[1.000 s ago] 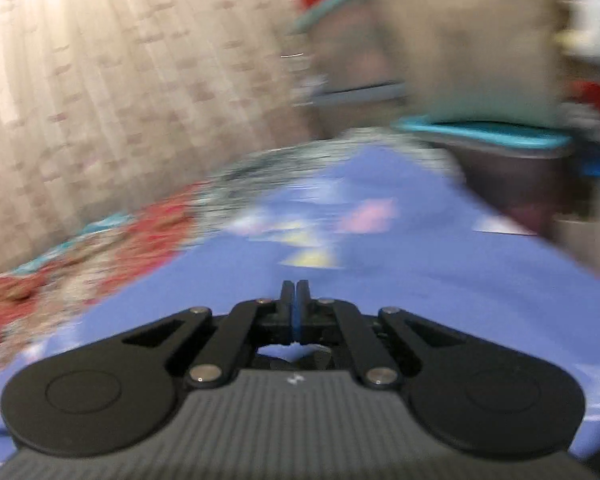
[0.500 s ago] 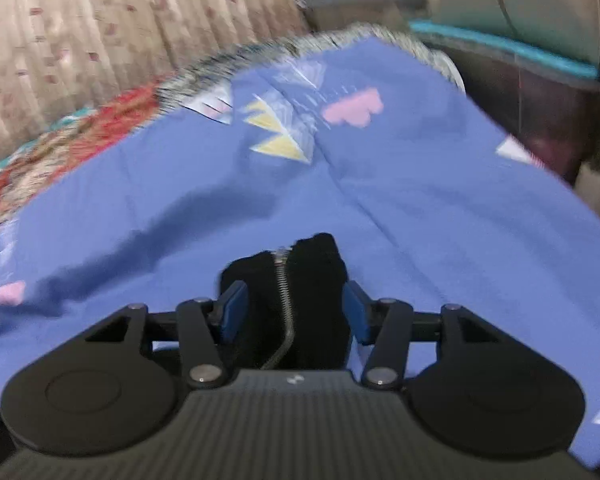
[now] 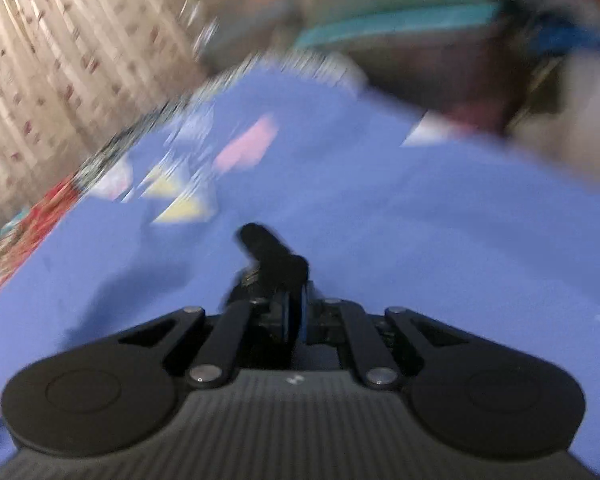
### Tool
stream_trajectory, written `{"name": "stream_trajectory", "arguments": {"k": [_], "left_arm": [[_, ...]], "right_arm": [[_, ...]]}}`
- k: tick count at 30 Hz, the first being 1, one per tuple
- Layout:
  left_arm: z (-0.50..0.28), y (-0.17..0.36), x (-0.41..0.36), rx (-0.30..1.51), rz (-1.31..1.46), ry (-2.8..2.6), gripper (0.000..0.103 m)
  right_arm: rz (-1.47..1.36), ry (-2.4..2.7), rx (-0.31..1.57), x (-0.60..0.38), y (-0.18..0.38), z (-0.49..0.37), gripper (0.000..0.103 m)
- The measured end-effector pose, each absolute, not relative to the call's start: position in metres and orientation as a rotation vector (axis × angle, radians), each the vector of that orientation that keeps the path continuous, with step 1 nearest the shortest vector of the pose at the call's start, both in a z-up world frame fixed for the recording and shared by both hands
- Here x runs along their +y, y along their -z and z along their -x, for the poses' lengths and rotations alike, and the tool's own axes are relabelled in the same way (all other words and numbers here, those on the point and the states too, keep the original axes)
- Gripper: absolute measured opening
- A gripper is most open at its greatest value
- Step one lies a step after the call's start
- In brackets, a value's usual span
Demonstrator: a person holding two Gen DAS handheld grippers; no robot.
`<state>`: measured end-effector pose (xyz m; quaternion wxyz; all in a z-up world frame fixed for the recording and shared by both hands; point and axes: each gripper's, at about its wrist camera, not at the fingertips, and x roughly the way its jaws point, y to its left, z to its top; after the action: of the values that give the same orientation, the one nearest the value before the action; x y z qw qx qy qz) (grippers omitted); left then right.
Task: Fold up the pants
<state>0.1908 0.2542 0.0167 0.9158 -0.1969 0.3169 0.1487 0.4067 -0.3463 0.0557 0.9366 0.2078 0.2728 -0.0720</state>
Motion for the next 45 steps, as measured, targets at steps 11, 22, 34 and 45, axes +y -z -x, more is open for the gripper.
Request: {"name": "stream_trajectory", "arguments": {"k": [11,22,34,45], "left_arm": [[-0.182,-0.031,0.262,0.622,0.383,-0.315,0.051],[-0.213,-0.014,0.261,0.670,0.264,-0.313,0.058],[-0.187,-0.029,0.261,0.623,0.256,-0.349,0.005],[-0.060,-0.082,0.223,0.453,0.307,-0.395,0.006]], "right_arm": [[-0.464,0.242,0.637,-0.422,-0.080,-0.341,0.052],[-0.450,0.212,0.903,-0.315,-0.023,-0.501,0.067],[-0.496,0.241,0.730,-0.347,-0.044,-0.468,0.003],[-0.712,0.076,0.486,-0.424,-0.108,-0.264,0.003]]}}
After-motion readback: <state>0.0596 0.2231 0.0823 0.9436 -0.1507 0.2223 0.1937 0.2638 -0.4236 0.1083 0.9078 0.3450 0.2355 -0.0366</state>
